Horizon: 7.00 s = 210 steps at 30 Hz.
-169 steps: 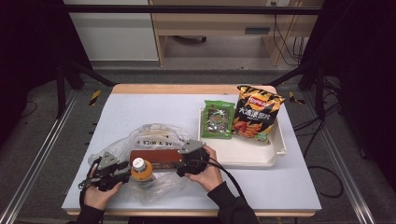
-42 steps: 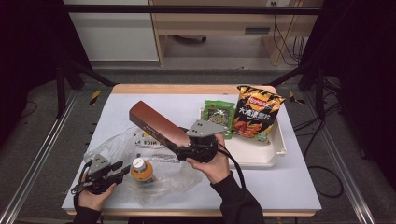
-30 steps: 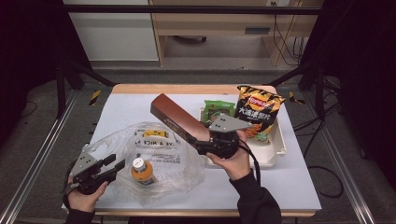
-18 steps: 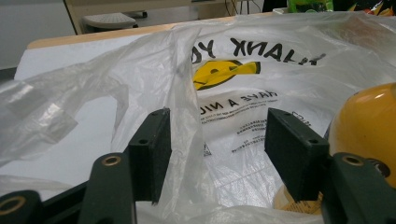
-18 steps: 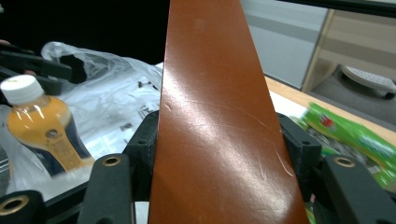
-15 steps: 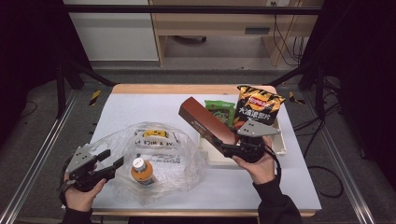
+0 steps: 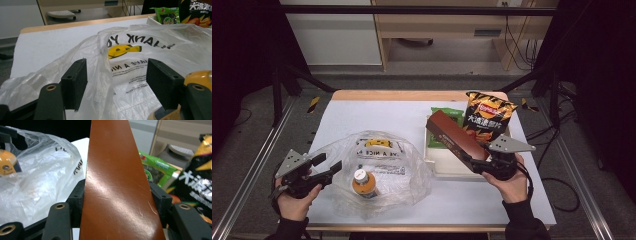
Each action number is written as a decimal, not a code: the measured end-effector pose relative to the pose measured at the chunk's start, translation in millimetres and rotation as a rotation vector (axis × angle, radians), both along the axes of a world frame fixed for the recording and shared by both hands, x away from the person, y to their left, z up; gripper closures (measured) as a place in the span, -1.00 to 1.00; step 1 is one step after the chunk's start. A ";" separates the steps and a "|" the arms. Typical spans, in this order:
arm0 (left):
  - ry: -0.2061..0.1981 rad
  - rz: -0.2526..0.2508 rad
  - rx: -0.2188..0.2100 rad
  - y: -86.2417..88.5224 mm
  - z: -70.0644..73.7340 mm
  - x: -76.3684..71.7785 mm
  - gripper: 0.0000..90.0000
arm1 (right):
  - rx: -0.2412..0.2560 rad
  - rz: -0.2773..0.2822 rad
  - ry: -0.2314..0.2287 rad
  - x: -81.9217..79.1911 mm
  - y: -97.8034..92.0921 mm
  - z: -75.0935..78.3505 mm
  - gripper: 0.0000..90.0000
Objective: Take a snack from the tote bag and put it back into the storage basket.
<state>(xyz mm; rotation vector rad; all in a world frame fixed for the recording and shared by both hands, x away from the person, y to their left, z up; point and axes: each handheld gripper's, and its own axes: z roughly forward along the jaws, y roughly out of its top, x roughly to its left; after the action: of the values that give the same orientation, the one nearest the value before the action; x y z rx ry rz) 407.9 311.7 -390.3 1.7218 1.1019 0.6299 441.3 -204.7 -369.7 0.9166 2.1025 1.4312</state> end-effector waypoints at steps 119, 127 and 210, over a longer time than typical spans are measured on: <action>0.056 0.020 0.014 -0.5 -24.3 3.9 -0.28 | -0.145 -0.385 0.144 9.5 -27.9 -84.6 0.52; 0.056 0.019 0.014 -0.5 -24.4 3.9 -0.28 | -0.153 -0.385 0.115 13.3 -22.5 -88.4 0.45; 0.065 -0.166 0.074 -84.9 -15.3 -30.1 -0.39 | 0.065 -0.130 0.014 -19.5 25.2 -35.0 -0.08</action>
<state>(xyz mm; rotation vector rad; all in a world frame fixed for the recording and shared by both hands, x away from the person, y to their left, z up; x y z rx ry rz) 377.8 226.8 -405.6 1.8872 0.9779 0.5196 421.8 -179.4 -404.7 1.0716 1.9771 1.4377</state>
